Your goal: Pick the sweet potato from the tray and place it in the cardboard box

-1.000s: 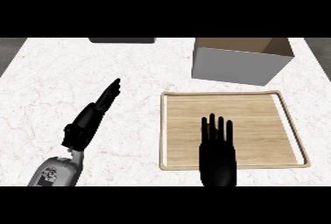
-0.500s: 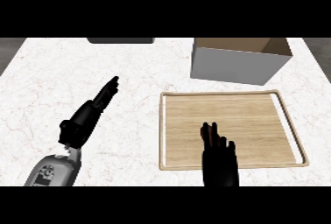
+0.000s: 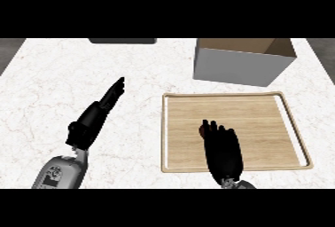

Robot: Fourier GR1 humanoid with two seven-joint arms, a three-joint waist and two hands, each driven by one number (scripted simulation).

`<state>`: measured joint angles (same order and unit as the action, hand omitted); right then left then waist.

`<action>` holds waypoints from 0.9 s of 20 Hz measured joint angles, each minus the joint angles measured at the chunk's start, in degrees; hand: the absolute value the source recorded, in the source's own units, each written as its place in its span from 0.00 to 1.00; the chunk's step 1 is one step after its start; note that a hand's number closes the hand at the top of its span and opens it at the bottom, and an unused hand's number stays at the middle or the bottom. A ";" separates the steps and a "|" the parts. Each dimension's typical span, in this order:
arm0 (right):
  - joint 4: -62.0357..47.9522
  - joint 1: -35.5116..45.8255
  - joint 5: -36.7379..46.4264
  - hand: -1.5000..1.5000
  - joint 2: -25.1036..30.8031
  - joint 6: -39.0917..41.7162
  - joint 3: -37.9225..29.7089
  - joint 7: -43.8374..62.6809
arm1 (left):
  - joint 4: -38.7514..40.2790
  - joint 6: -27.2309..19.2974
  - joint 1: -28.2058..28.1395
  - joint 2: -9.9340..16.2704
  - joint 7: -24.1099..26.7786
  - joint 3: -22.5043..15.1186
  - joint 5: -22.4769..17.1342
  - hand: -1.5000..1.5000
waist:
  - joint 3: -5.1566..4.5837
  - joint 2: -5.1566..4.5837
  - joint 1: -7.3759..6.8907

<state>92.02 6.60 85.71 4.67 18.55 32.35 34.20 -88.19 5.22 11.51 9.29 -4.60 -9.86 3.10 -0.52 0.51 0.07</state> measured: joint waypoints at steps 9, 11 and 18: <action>-5.43 11.18 -9.70 1.00 -2.93 -6.31 -10.04 -9.99 | 0.76 0.41 0.39 -0.41 0.08 0.64 0.71 0.50 | 0.45 -0.54 -0.35; -3.23 12.38 -9.76 1.00 -2.72 -6.17 -11.02 -10.18 | 0.76 0.66 0.15 -0.39 0.46 0.72 1.03 0.50 | 0.48 -0.50 -0.22; 14.42 13.00 -11.46 1.00 -3.47 2.88 -10.19 -7.84 | 0.44 1.18 -0.36 -0.30 0.22 1.73 1.21 0.50 | 0.50 -0.30 0.25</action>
<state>106.44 19.60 74.25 1.20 21.43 22.16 26.36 -87.75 6.40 11.15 9.00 -4.38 -8.13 4.32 -0.02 0.21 0.32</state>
